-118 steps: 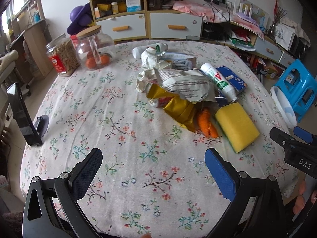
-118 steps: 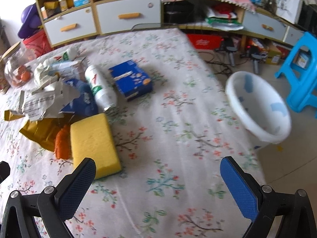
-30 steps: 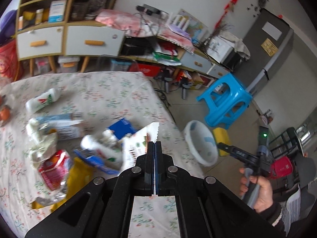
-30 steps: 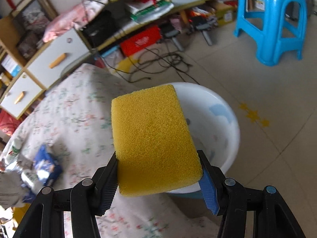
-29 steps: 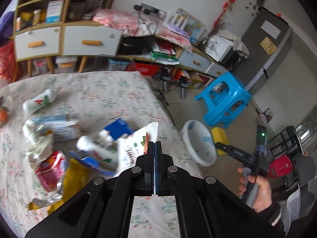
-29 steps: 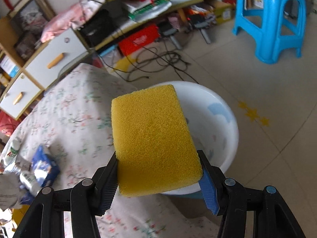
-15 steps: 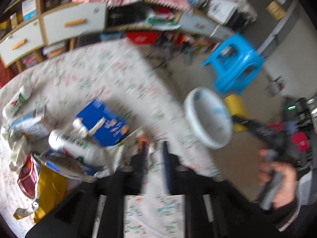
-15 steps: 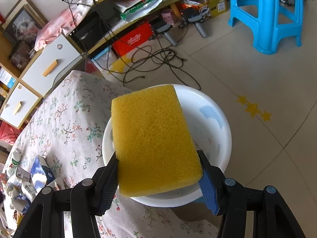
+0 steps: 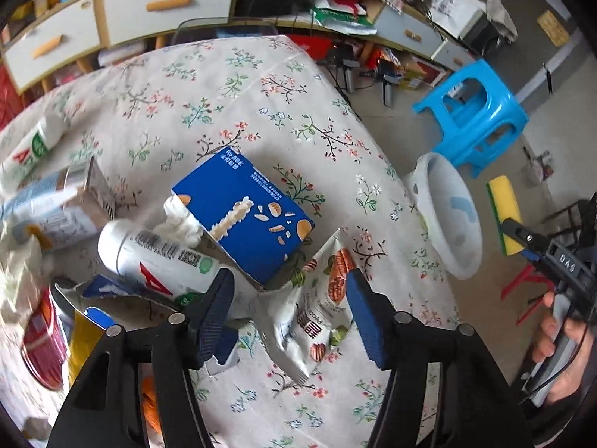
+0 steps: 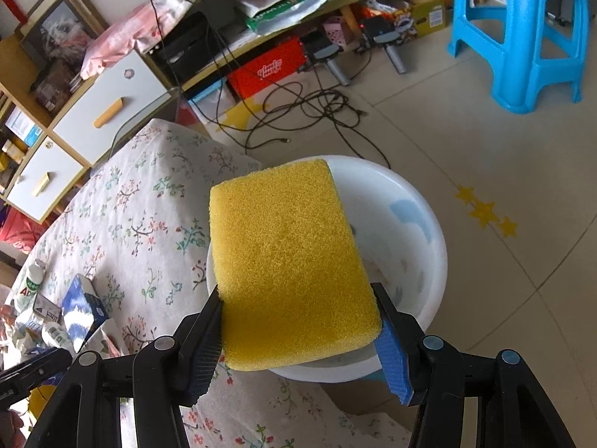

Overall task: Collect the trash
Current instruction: 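Open the right gripper over the basin while the left gripper carries the wrapper there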

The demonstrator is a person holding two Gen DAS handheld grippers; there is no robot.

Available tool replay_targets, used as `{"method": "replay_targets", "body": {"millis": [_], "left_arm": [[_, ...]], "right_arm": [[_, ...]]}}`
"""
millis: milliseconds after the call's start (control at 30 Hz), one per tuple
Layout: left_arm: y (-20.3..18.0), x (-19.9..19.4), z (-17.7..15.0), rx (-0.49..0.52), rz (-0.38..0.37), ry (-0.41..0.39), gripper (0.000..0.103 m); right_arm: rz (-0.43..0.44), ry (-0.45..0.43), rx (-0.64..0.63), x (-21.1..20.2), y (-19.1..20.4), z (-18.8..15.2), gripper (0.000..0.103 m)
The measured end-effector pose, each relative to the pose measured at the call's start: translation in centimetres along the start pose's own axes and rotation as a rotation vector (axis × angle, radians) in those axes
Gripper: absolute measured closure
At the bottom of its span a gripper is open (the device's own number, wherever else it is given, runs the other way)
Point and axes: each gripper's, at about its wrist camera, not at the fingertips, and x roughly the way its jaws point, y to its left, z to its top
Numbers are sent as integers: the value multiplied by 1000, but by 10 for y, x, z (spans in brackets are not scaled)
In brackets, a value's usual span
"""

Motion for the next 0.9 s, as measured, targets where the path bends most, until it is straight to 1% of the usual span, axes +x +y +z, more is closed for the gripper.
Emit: {"method": "replay_targets", "body": {"millis": [33,100,200,300,433,467,500,567,633,700,733,800,900], "left_arm": [[-2,2,2,16,4,7,42],[-6,5,3,54,6,32,48],[-16,10,0,134,34,56,51],[-23,16,-2,187,63,75,54],[-32,20,-4,241,81,93,57],[-34,21,-5,250,77,101,63],[-34,22,-7,255,72,109,73],[-36,28,-11,266,61,143,81],[-39,32,-17,292,98,147,84],[-41,31,-19,298,109,135,87],[-41,30,-19,291,102,130,88],[-41,24,-18,269,68,114,94],[-47,8,-15,256,17,72,97]], "right_arm": [[-1,1,-1,0,1,0,40],[-1,4,-4,1,1,0,40],[-3,5,-7,0,1,-1,40],[-5,4,-7,-1,1,-2,40],[-6,5,-6,-1,0,-2,40],[-5,5,-7,-1,0,-2,40],[-6,4,-8,-1,0,-3,40],[-7,3,-12,-2,0,-3,40],[-6,4,-14,-2,-1,-4,40],[-5,5,-13,-2,-1,-4,40],[-5,5,-13,-3,-1,-4,40],[-5,4,-12,-3,-2,-4,40],[-4,2,-6,-4,-4,-3,40]]}}
